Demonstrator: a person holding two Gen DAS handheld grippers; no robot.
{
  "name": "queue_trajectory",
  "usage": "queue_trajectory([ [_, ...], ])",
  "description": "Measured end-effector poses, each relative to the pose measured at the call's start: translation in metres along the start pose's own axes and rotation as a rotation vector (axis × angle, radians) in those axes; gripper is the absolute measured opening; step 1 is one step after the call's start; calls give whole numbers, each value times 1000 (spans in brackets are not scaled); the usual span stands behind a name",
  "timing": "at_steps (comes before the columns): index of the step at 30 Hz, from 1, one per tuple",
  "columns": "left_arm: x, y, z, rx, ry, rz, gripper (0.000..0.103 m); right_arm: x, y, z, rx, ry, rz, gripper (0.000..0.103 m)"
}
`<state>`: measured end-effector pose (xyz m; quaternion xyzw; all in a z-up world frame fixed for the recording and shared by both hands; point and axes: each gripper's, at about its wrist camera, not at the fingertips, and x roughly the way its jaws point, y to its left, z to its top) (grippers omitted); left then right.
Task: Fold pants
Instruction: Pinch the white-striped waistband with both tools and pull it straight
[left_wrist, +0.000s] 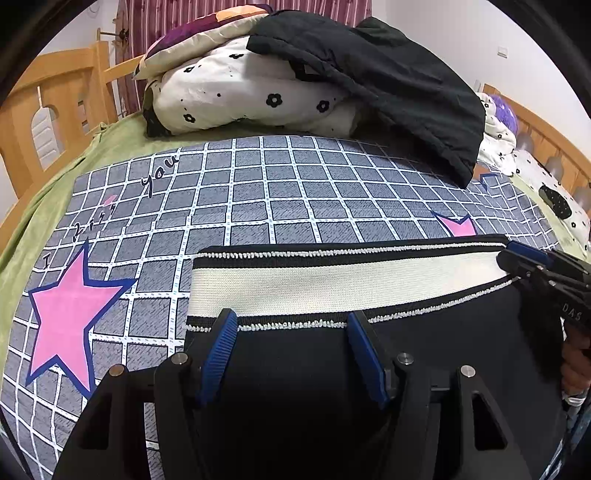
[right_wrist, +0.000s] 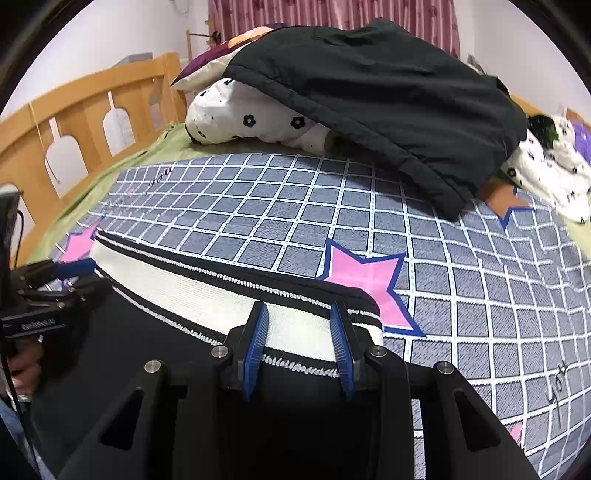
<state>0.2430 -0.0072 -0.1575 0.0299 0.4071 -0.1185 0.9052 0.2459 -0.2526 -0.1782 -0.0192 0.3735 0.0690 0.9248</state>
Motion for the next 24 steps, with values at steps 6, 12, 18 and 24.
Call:
queue_trajectory([
  [6, 0, -1, -2, 1, -12, 3, 61, -8, -2, -5, 16, -36, 7, 36],
  [12, -6, -3, -1, 26, 3, 13, 61, -23, -1, -1, 34, -42, 43, 36],
  [18, -5, -4, 8, 46, -24, 49, 61, -21, 5, 0, 8, -57, 44, 41],
  [24, -5, 3, -1, -28, 51, -35, 61, -14, 7, -2, 1, -13, 19, 42],
])
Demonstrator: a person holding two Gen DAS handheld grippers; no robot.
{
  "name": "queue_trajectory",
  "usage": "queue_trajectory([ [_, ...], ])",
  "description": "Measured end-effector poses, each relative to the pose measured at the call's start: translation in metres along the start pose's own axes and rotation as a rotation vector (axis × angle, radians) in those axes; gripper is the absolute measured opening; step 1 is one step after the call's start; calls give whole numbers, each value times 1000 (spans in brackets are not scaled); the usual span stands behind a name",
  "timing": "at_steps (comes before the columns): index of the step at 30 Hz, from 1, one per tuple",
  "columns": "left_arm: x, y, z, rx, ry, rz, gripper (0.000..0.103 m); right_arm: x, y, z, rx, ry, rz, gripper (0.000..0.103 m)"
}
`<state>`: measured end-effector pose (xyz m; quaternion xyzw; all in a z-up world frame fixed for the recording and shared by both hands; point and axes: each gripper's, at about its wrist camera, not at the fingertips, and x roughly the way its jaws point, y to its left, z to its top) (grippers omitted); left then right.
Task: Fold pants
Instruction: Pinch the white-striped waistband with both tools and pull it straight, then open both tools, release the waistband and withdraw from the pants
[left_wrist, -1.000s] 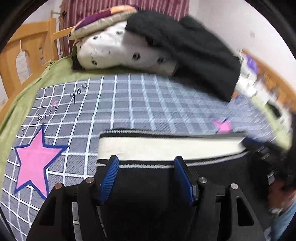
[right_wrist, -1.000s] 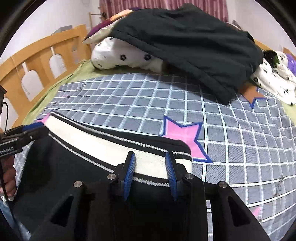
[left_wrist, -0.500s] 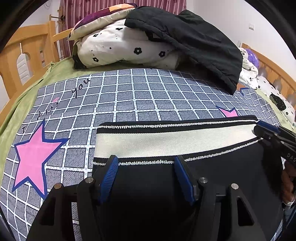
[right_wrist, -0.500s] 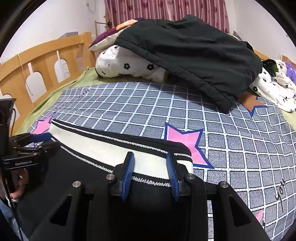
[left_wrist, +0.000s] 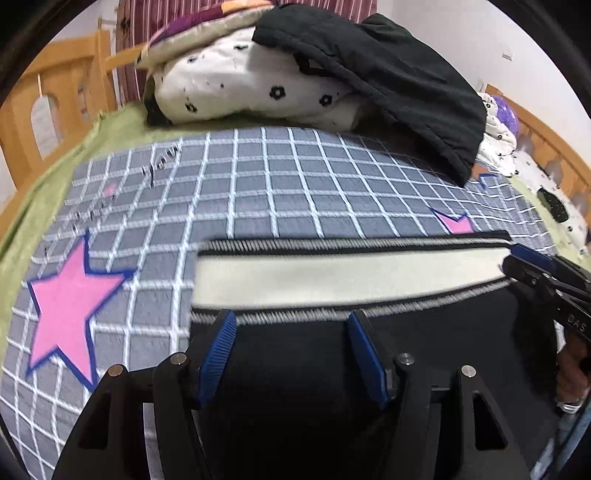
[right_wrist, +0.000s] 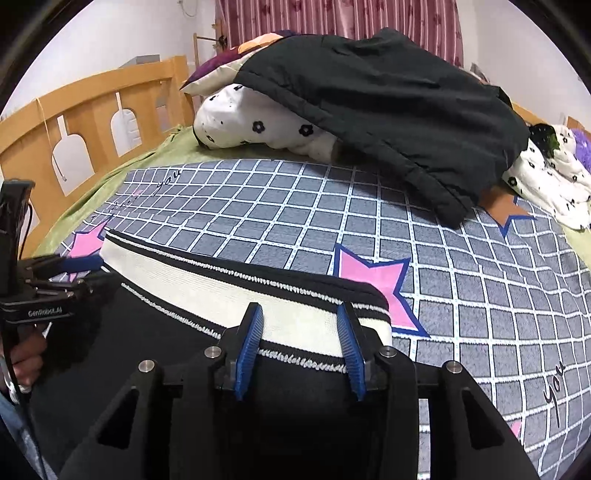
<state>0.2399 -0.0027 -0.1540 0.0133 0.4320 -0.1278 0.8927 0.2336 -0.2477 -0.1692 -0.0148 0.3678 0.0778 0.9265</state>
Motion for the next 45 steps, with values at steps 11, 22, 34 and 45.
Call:
queue_trajectory([
  [11, -57, -28, -63, 16, 56, -90, 61, -63, -5, -58, 115, 59, 59, 42],
  [22, -96, -24, -128, 23, -11, 11, 62, -99, 16, -115, 71, 73, -23, 42],
  [34, -93, 6, -145, -124, 41, -38, 79, -114, 3, -110, 191, 51, 8, 42],
  [45, -88, 12, -146, -174, 81, -17, 94, -98, 14, -115, 114, 85, -43, 42],
])
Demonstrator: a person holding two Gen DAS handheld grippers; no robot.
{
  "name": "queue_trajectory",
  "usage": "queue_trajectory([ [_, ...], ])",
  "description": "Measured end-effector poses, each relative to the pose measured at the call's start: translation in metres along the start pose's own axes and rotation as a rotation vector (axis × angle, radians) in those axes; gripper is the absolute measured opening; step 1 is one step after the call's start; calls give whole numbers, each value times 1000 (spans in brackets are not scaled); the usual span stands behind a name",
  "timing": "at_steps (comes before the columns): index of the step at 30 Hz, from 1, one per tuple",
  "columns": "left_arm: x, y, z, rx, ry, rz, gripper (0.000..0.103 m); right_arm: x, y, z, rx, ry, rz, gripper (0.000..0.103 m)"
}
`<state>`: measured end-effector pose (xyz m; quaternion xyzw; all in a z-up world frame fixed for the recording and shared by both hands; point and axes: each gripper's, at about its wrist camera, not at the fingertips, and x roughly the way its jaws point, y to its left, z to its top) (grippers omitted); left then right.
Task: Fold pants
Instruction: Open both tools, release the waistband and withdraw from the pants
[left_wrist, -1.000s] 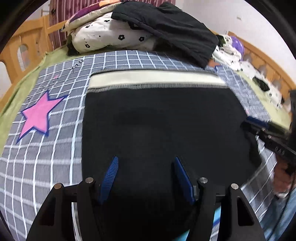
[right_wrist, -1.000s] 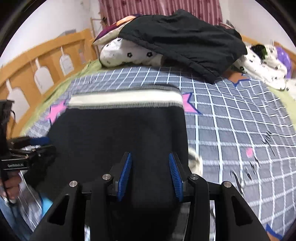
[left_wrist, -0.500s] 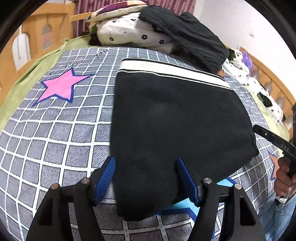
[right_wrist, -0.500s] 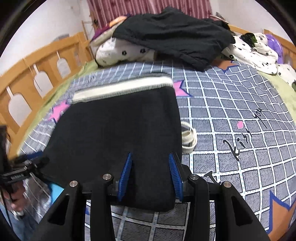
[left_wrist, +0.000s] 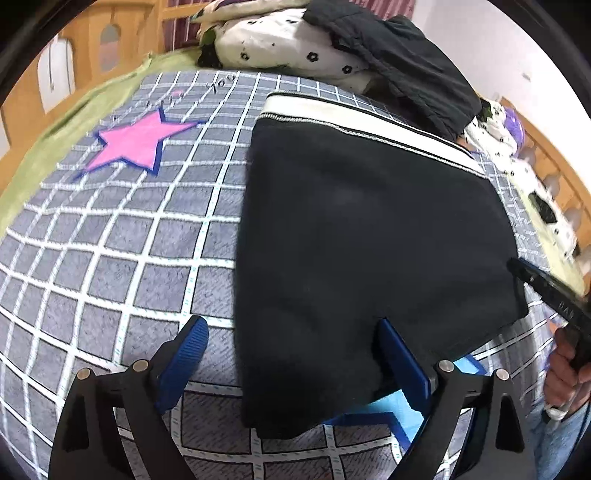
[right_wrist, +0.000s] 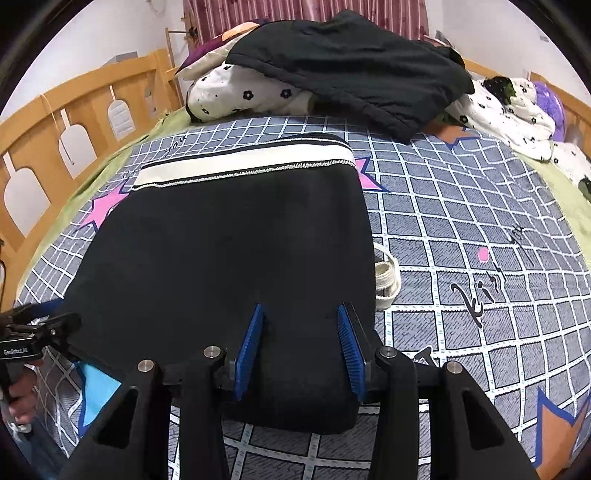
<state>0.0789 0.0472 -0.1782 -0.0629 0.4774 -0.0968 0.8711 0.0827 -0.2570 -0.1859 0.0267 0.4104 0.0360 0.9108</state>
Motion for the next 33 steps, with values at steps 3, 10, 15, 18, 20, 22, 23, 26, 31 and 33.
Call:
queue_trajectory([
  [3, -7, 0, 0, 6, -35, 12, 92, 0, -3, -1, 4, 2, 5, 42],
  [10, -39, -10, 7, 36, -193, -66, 88, -19, -6, -1, 32, -65, 78, 42],
  [15, -17, -23, 12, 65, -140, -29, 83, -2, 4, -1, 1, -22, 37, 42],
  [18, 1, -28, 6, 123, -83, 61, 77, 0, 9, -6, -49, -36, -3, 42],
  [20, 1, -21, 4, 80, -86, 30, 77, -1, 7, -7, -48, -28, 2, 42],
  [22, -1, -16, 5, 57, -81, 10, 77, 0, 3, -6, -35, -24, 11, 42],
  [23, -2, -14, 4, 55, -82, 6, 77, 0, 2, -6, -27, -22, 16, 42],
  [26, -3, -10, 3, 45, -79, -5, 77, 0, 4, -6, -29, -21, 9, 42],
  [31, -5, -12, 0, 52, -78, 1, 77, -1, 5, -8, -30, -21, 5, 42],
  [33, -5, -12, 1, 52, -78, 3, 77, -1, 4, -8, -30, -21, 8, 42],
])
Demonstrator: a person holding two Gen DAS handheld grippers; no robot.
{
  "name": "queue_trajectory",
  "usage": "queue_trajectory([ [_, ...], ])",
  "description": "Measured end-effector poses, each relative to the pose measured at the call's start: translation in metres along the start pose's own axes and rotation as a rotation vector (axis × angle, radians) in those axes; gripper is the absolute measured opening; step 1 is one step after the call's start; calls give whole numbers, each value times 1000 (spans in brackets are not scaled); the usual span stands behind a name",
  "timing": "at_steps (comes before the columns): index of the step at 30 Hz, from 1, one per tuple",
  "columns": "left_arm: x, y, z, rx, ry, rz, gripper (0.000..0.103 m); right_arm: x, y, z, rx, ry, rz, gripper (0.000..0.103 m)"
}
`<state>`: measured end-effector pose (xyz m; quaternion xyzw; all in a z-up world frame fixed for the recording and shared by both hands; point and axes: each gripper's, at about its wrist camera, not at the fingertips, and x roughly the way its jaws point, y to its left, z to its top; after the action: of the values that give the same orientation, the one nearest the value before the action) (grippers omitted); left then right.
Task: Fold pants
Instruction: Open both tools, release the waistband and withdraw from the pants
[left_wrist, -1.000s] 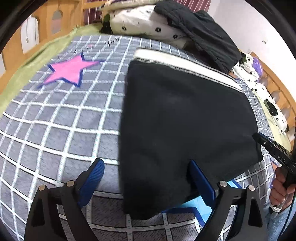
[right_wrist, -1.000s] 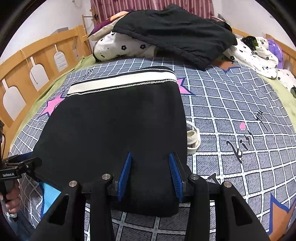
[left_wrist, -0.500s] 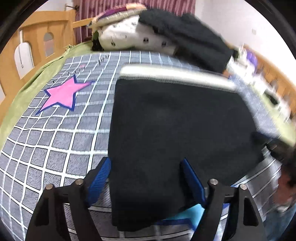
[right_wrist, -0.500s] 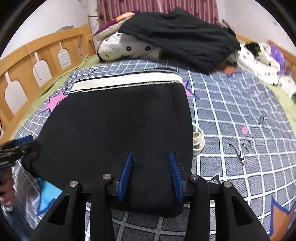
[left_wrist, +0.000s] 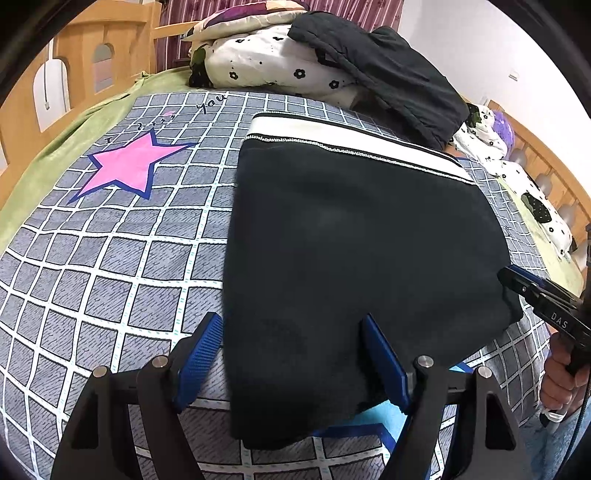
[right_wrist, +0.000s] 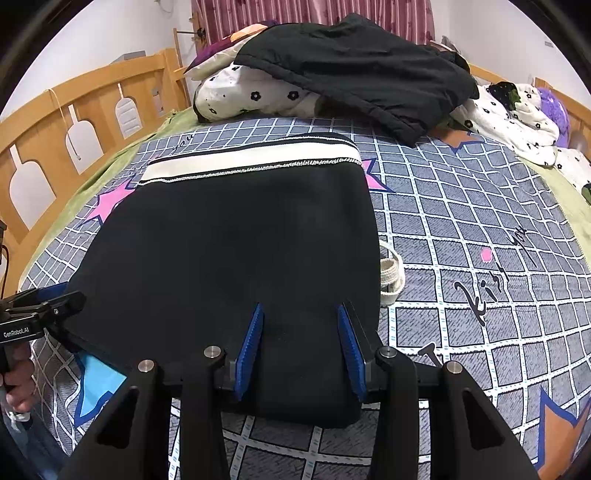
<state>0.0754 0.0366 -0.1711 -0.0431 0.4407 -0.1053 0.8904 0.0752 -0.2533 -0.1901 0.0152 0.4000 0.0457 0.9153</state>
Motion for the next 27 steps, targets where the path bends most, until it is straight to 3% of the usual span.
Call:
queue_trajectory([
  [5, -9, 6, 0, 17, -9, 11, 77, -2, -1, 0, -14, 4, -1, 42],
  [9, -27, 29, 0, 8, -49, 66, 75, -11, -11, -2, -2, -2, -31, 42],
  [14, -32, 43, -10, -55, -28, -59, 71, -3, -28, -7, 80, 38, -5, 42],
  [18, -14, 23, -16, 32, 49, 50, 72, -2, -21, -6, 44, 48, -34, 42],
  [21, -25, 21, -11, 23, 46, 58, 72, -15, -16, -1, 26, 42, -38, 42],
  [27, -75, 15, 0, 0, -49, 33, 71, -60, -9, 4, 56, -1, -66, 42],
])
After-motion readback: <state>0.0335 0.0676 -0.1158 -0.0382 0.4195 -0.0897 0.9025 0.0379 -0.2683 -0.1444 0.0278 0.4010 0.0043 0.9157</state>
